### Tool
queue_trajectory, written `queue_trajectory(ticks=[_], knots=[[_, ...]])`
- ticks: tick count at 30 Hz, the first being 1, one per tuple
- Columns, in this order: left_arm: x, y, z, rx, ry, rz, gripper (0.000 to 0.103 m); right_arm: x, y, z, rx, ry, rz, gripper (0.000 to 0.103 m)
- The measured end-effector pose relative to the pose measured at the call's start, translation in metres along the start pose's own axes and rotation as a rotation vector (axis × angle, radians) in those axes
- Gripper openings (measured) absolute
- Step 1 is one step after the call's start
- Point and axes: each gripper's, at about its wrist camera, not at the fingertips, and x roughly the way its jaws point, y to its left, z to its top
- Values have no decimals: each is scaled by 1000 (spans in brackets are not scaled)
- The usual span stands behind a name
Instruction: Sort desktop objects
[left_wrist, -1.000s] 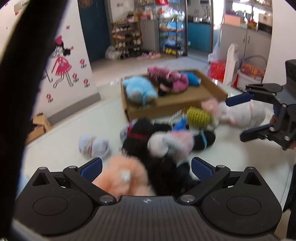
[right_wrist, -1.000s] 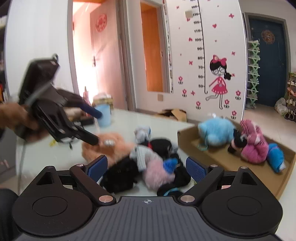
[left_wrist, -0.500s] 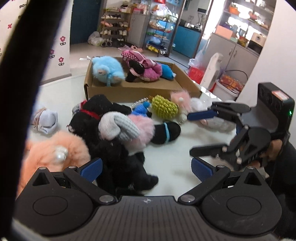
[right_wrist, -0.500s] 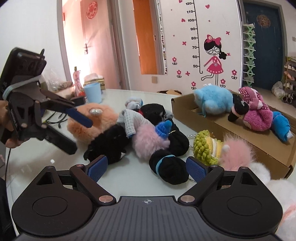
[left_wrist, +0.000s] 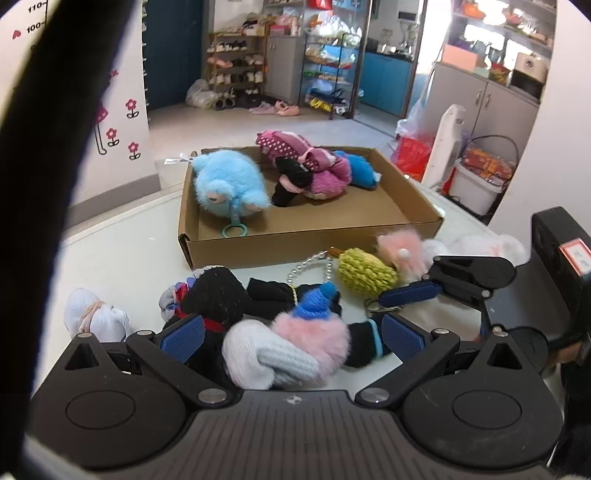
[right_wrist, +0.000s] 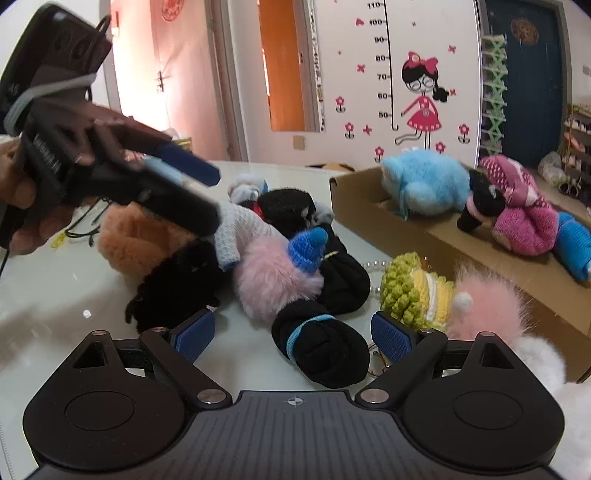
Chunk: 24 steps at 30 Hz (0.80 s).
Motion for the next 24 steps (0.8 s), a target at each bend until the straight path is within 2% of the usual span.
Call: queue_trajectory(ticks=[3,5,7,10,13,16,18,24], knots=[[3,-7,5,53,-5,-15,102,5,-1,-2,3,18,-4,94],[6,-12,8,60,-2,-84,102,8,-1,-4,4,32,-2,94],[12,-14,9,49,10,-189,102,10,0,-6,1,42,0,94],[29,-10,9,-17,43,-277,102,9,1,-8,-5,42,7,94],[46,3,5,-128,57,-312,102,7,1,-10,2,43,15,94],[50,12,4,-205,33,-332,102,6,0,-10,4,40,22,94],[48,13,4,-215,30,-323,101,6,-1,-10,16,41,28,92],[40,5,-2,-108,67,-213,102,13,-7,-6,35,50,30,79]])
